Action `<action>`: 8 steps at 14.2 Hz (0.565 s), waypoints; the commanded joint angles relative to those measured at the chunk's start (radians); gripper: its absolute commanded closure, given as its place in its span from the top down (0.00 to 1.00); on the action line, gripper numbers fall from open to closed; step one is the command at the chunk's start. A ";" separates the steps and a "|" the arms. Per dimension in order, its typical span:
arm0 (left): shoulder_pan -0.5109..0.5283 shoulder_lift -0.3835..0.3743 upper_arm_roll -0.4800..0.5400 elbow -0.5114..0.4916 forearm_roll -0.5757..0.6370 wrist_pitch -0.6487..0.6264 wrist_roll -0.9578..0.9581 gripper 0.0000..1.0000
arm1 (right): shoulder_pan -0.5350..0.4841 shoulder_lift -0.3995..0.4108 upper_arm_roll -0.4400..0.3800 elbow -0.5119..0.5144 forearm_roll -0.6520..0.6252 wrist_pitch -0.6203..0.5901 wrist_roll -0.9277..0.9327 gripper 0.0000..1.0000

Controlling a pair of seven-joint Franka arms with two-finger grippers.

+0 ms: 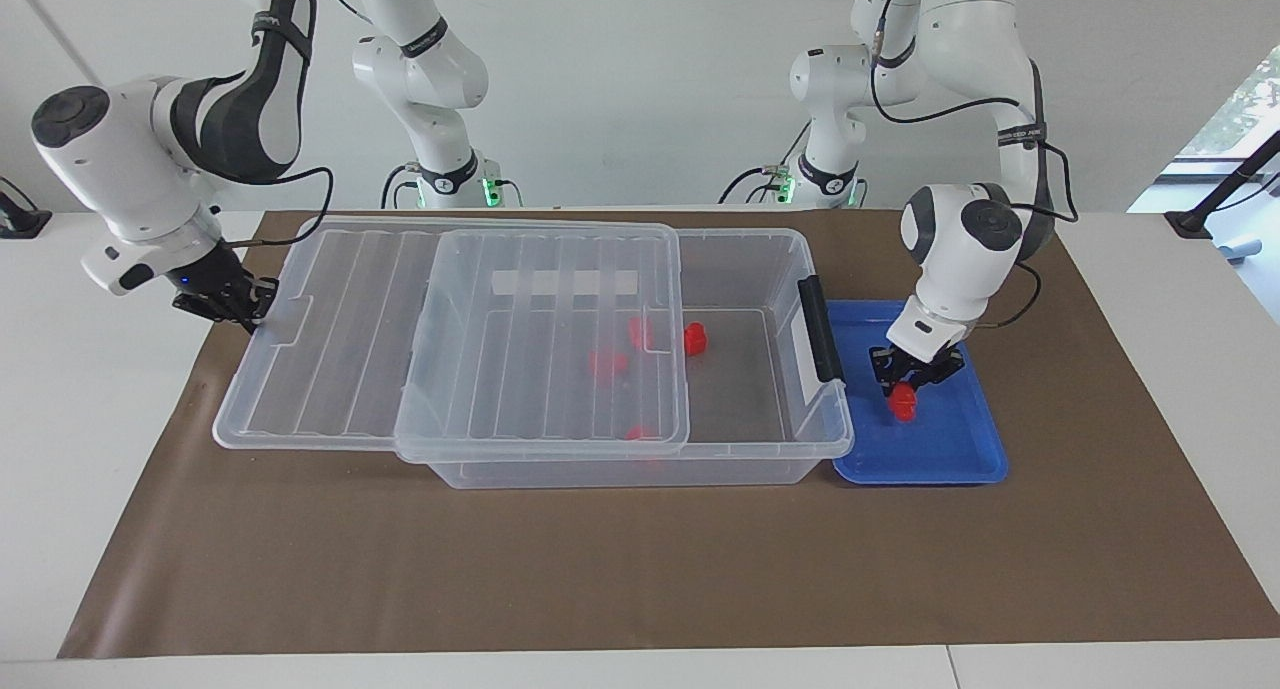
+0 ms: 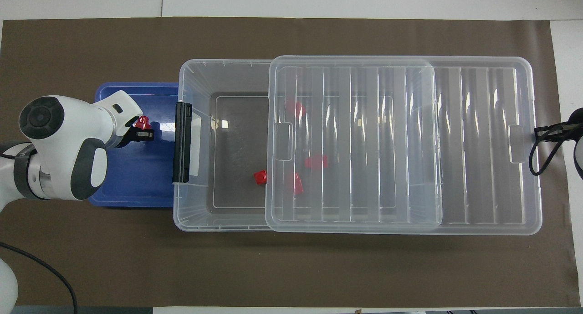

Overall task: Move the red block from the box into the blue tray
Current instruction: 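Release the red block into the tray while the right gripper slides the lid back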

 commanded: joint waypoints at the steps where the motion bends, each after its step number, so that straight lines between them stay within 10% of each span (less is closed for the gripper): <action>1: 0.015 -0.001 -0.006 -0.016 -0.018 0.039 0.026 0.00 | 0.061 -0.015 0.003 -0.008 -0.005 -0.030 0.120 0.00; 3: 0.017 0.000 -0.006 -0.016 -0.018 0.036 0.025 0.17 | 0.125 -0.017 0.003 -0.008 -0.005 -0.030 0.221 0.00; 5: 0.017 0.000 -0.006 -0.016 -0.018 0.029 0.026 0.99 | 0.173 -0.020 0.003 -0.012 -0.005 -0.030 0.302 0.00; 8: 0.015 -0.002 -0.006 0.002 -0.018 -0.001 0.015 1.00 | 0.224 -0.022 0.005 -0.015 -0.005 -0.030 0.388 0.00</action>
